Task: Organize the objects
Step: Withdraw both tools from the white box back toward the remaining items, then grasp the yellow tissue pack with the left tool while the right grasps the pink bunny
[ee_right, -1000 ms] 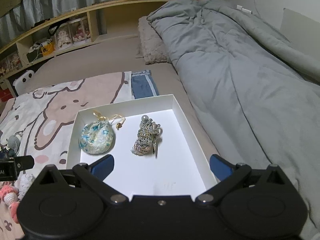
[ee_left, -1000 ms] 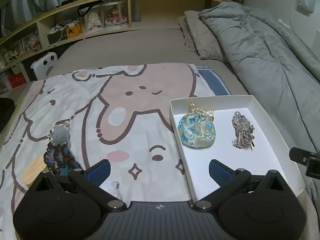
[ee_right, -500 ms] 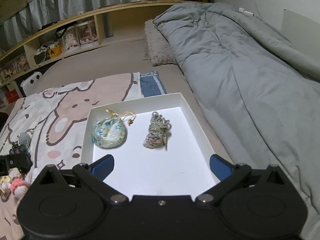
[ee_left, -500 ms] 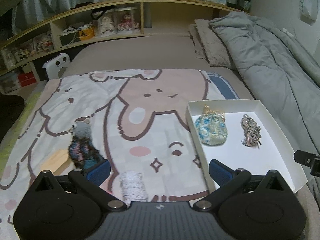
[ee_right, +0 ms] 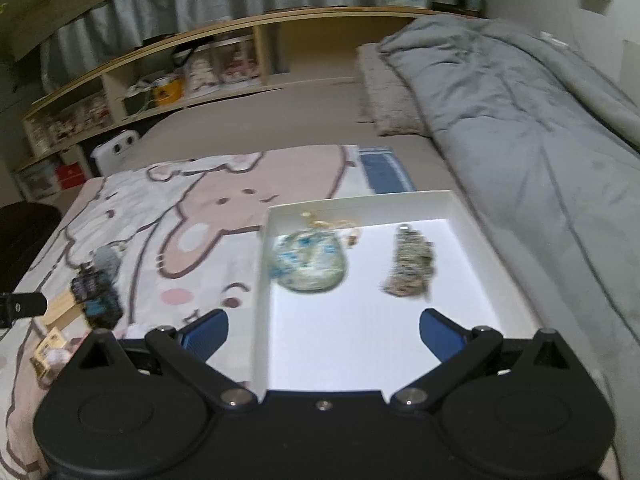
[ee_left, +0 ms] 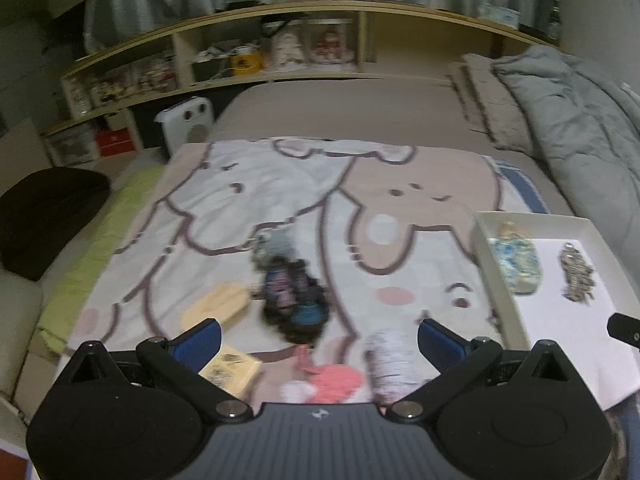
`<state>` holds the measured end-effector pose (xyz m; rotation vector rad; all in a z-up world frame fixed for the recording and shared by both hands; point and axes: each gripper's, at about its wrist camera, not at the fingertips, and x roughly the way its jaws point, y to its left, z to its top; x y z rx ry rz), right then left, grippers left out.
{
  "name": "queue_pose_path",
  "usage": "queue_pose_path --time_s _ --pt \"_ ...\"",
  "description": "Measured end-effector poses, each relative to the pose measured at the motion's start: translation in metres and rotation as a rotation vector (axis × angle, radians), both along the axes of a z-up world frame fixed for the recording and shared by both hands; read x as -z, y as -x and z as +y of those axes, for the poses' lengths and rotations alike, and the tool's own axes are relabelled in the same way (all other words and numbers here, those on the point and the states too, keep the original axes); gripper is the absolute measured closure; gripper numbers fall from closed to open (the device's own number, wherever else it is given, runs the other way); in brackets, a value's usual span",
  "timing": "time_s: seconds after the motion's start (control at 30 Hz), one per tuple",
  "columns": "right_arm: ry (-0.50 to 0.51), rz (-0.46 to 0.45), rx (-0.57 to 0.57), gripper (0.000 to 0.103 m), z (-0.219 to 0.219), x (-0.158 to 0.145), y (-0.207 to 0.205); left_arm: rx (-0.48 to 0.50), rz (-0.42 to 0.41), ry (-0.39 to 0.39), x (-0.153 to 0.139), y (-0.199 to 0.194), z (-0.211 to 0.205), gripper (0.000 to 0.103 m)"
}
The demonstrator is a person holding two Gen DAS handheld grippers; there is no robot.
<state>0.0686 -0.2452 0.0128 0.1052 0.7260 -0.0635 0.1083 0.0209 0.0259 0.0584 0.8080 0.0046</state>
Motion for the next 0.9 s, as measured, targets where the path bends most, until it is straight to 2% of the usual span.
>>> queue_pose_path --time_s 0.33,0.47,0.63,0.8,0.9 --pt "-0.035 -0.022 -0.147 0.000 0.056 0.012 -0.006 -0.106 -0.010 -0.006 0.011 0.002 0.056 0.000" --pt "-0.034 -0.025 -0.203 0.000 0.073 0.018 -0.005 -0.147 -0.001 -0.034 0.021 0.002 0.069 0.000" --pt "-0.063 -0.039 -0.247 0.000 0.086 0.025 -0.001 -0.139 0.004 -0.058 0.032 0.003 0.077 0.000" --pt "-0.079 -0.053 -0.204 0.000 0.097 0.035 0.001 -0.114 0.002 -0.062 0.041 0.001 0.083 0.000" --pt "-0.119 -0.081 -0.261 0.000 0.101 0.046 0.003 -0.115 0.018 -0.054 0.048 -0.004 0.088 0.000"
